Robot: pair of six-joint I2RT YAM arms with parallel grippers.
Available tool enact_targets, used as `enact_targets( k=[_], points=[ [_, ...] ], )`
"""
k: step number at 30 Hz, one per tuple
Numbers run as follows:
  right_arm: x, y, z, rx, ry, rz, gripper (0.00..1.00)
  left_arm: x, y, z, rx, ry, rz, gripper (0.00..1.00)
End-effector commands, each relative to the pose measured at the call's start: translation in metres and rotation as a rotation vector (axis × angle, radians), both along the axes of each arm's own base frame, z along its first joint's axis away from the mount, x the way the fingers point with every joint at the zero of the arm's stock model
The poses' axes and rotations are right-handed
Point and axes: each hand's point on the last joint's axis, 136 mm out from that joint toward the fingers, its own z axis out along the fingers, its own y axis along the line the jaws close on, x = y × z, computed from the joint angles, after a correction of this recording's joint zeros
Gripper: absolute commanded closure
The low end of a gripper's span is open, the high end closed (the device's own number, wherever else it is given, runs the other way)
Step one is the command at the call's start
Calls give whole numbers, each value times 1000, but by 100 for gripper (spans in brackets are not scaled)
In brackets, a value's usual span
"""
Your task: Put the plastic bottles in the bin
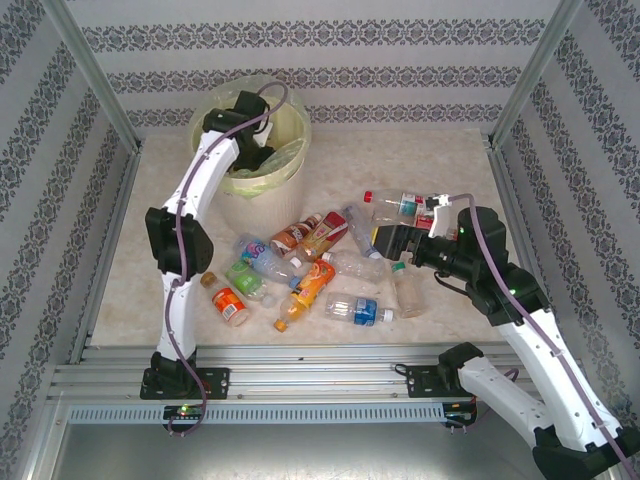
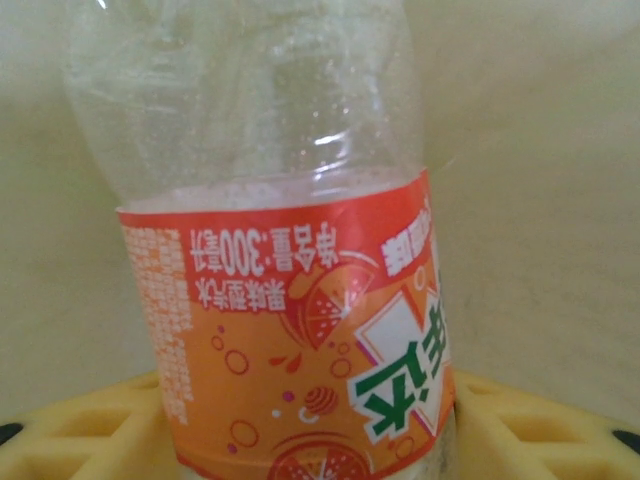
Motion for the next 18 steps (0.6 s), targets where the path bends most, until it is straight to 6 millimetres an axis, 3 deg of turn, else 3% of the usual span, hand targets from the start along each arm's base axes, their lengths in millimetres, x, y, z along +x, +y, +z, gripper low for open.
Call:
enact_targets(
  k=[1,8,14,18],
  points=[
    [-2,0,-2,-24,8,19,2,-9,5,-3,-7,52,3,37],
    [2,-4,-14,-59,38,-2,2,-13,2,-1,-32,63,10,21],
    [1,-14,-27,-118,63,-45,2,-17,5,26,-34,9,22,1],
    [-2,-19,-30,-141,55,-48,2,-19,8,49,-43,-44,33,0]
  ],
)
